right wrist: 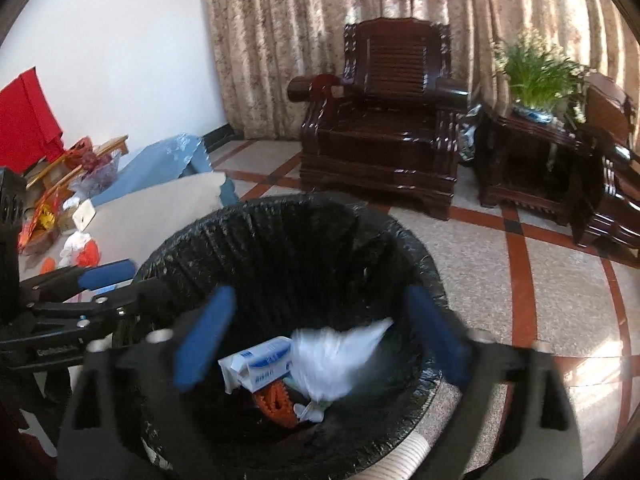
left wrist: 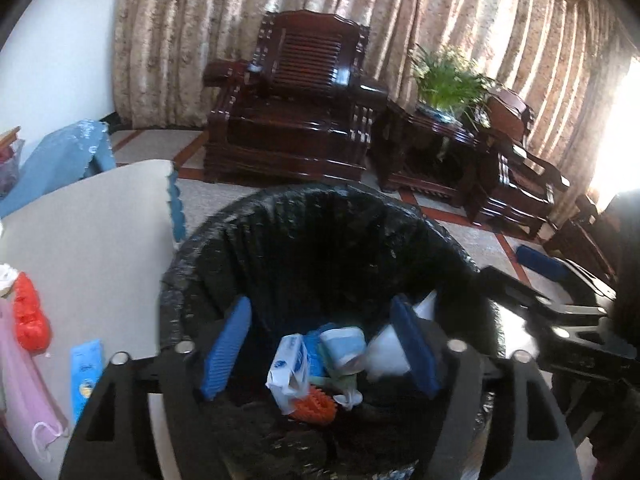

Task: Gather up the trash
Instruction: 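Open both tools to drop the wrapper and box into the bin, then move both tools back over the trash on the table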

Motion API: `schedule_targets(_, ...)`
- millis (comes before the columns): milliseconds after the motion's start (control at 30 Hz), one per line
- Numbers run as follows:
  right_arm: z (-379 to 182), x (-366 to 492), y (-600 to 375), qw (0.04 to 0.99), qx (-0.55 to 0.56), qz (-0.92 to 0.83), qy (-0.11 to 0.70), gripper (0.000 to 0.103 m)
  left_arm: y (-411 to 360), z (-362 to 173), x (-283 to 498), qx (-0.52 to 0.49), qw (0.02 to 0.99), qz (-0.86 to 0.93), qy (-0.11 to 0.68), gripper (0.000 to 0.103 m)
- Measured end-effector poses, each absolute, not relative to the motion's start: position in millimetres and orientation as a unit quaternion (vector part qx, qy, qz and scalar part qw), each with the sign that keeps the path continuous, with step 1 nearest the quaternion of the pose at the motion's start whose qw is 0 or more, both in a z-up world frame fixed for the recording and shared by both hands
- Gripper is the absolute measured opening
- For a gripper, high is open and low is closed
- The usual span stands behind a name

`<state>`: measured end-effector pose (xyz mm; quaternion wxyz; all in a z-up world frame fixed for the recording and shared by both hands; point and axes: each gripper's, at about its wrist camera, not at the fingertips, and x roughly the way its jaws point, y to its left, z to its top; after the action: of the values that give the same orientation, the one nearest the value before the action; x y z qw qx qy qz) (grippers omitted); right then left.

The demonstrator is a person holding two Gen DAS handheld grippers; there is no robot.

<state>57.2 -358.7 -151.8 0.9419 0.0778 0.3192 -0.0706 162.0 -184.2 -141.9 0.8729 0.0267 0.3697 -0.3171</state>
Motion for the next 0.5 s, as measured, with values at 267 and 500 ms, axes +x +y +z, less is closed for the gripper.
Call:
schedule_targets(267,-132,59,-335,0.948,0.094,-0.043,0.302,0.097,-136,-115,154,0.020,0.900,-0.269,0.342,0.089)
schedule_targets(500,-110,74,-280,0.955,0.078,0.019,0.285,0.097,-81,-97,143,0.010,0.923,-0.216,0.319,0.089)
